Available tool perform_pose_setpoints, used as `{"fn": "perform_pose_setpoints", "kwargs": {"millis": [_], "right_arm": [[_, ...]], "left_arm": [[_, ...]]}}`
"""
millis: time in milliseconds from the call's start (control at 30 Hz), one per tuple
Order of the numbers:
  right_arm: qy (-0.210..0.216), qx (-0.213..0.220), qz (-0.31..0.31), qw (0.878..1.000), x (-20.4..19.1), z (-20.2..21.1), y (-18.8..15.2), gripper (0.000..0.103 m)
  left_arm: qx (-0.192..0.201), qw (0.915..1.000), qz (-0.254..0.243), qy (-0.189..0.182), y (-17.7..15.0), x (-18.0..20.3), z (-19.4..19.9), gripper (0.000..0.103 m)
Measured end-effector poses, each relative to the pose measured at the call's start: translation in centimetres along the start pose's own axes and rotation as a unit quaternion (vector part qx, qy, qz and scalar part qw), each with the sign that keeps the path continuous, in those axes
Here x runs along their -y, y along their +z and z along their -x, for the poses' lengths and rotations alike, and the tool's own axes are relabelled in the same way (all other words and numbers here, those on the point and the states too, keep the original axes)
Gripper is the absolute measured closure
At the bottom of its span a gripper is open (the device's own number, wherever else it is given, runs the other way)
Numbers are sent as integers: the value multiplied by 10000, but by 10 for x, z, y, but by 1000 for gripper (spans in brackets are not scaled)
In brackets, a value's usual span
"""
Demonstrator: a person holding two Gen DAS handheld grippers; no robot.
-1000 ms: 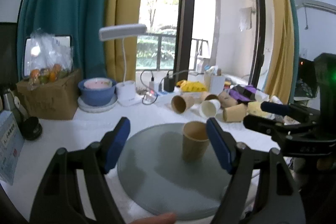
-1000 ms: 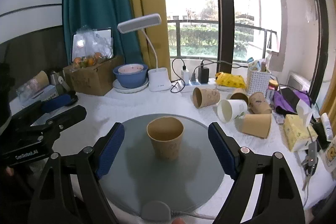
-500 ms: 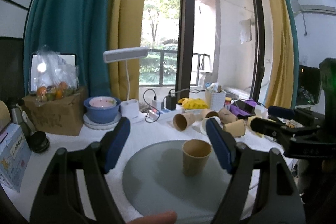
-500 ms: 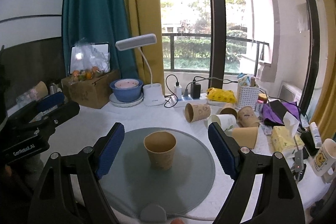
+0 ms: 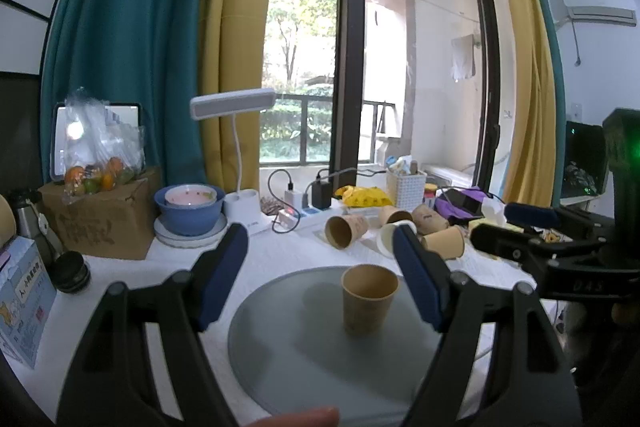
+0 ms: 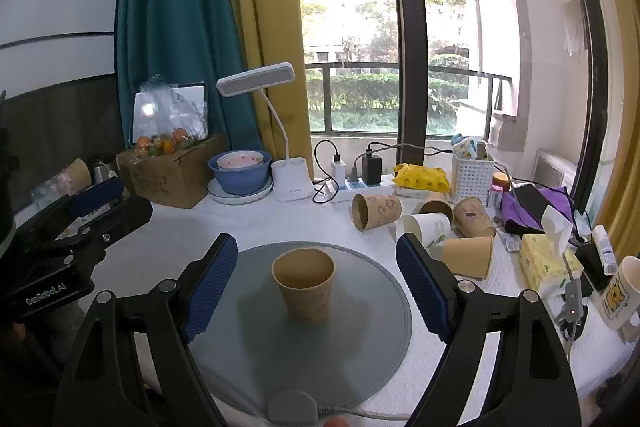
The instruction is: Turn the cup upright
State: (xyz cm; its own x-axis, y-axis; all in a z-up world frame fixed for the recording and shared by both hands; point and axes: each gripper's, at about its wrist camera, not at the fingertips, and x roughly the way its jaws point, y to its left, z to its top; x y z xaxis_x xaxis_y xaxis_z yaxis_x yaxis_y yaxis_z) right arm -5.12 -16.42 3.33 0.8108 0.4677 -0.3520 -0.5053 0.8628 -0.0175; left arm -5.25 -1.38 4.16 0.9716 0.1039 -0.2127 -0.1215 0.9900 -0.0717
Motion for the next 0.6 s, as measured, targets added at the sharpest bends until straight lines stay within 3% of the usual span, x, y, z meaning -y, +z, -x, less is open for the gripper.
{"fn": "perform_pose_setpoints", "kwargs": {"millis": [600], "right_arm": [[9,-25,14,10000,0,1,-2,19]], "left_arm": [[-59,9999,58,-121,-5,-2,1,27]]}}
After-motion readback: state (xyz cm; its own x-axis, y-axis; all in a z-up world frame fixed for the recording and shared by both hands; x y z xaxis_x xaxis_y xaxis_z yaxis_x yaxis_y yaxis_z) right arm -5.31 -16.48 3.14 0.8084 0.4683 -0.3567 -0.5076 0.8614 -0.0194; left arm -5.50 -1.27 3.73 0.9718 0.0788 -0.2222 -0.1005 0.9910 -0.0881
